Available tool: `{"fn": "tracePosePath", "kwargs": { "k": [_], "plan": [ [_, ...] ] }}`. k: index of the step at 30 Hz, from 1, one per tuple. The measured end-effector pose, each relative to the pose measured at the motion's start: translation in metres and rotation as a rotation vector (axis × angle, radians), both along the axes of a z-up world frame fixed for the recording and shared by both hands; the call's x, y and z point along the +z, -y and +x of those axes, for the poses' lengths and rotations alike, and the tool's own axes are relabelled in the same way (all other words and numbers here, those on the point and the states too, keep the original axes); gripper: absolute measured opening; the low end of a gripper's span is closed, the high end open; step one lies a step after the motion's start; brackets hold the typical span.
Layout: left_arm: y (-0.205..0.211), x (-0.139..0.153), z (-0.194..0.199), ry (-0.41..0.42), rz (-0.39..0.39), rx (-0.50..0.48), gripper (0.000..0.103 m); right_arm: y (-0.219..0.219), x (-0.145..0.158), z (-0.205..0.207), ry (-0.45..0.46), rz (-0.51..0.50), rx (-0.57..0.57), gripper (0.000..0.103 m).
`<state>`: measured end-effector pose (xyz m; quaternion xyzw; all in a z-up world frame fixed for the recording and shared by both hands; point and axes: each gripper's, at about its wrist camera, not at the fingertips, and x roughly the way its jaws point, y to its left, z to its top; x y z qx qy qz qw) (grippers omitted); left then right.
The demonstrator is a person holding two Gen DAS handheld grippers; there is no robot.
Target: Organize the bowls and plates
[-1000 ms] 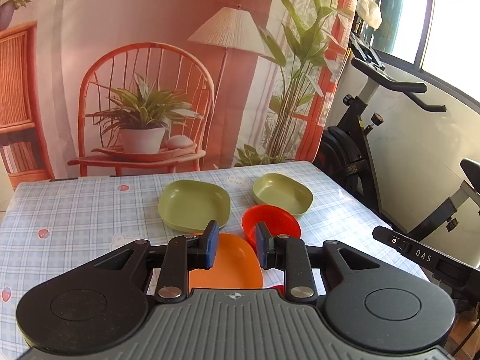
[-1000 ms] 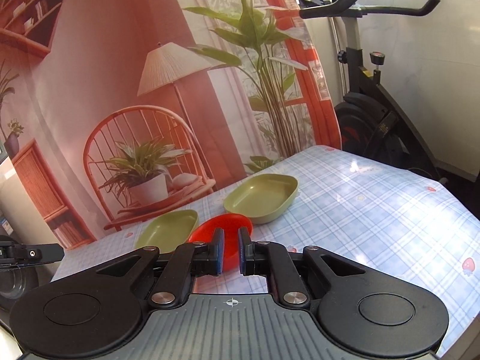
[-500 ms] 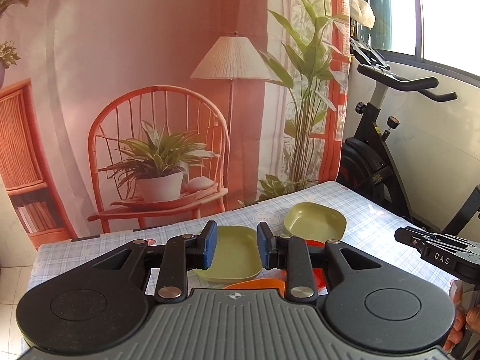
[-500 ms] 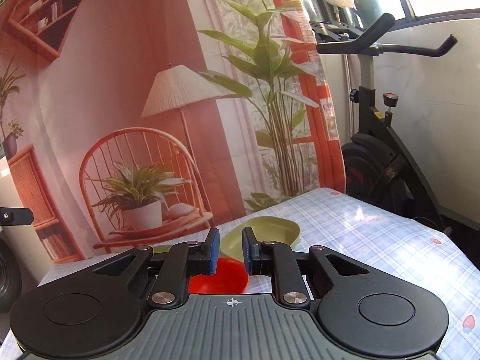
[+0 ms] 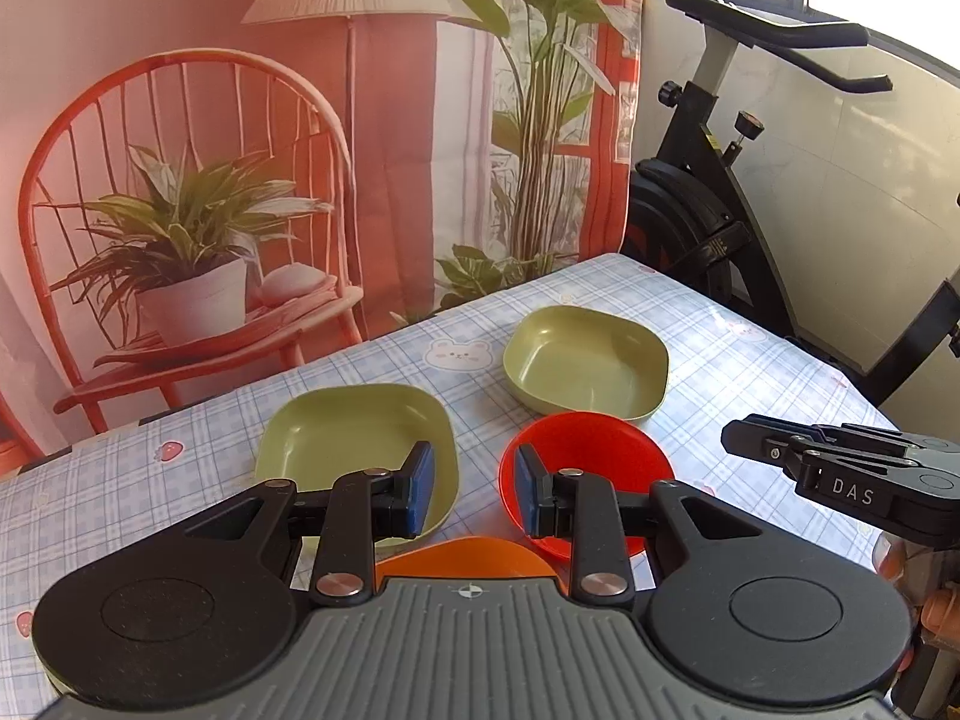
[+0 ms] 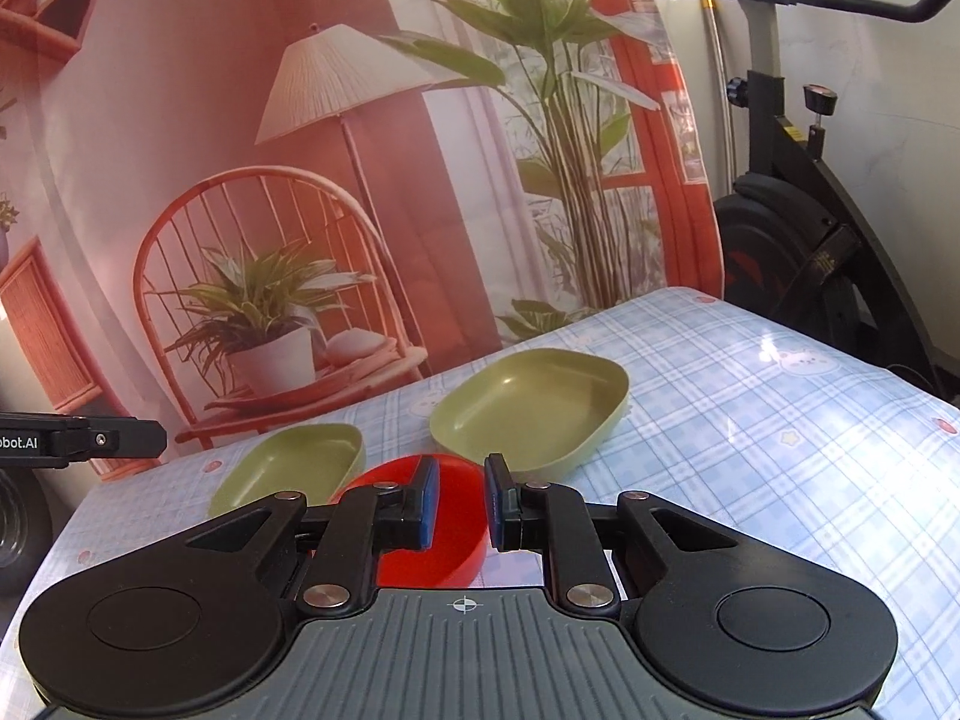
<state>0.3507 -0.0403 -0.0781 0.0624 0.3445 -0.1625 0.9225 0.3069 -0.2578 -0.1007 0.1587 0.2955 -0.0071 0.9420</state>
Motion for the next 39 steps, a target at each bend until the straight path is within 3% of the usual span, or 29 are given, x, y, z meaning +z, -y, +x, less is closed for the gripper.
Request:
{"fn": "tracePosePath", "kwargs": {
  "k": [7, 16, 27, 31, 39],
  "plan": [
    [0.015, -0.041, 0.036, -0.111, -0.027, -0.048, 0.030, -0.001, -0.029, 0.022, -0.097, 0.008, -0.021, 0.017],
    [0.018, -0.065, 0.052, -0.177, -0.002, -0.090, 0.030, 0.001, -0.047, 0.037, -0.152, 0.057, -0.011, 0.018],
    [0.022, -0.075, 0.054, -0.218, 0.008, -0.107, 0.030, -0.004, -0.052, 0.046, -0.179, 0.077, 0.001, 0.016],
    [0.022, -0.077, 0.054, -0.234, 0.015, -0.087, 0.018, -0.004, -0.053, 0.046, -0.180, 0.091, 0.004, 0.009],
    [0.022, -0.060, 0.047, -0.215, -0.007, -0.059, 0.017, -0.007, -0.035, 0.039, -0.139, 0.080, -0.004, 0.008]
  ]
}}
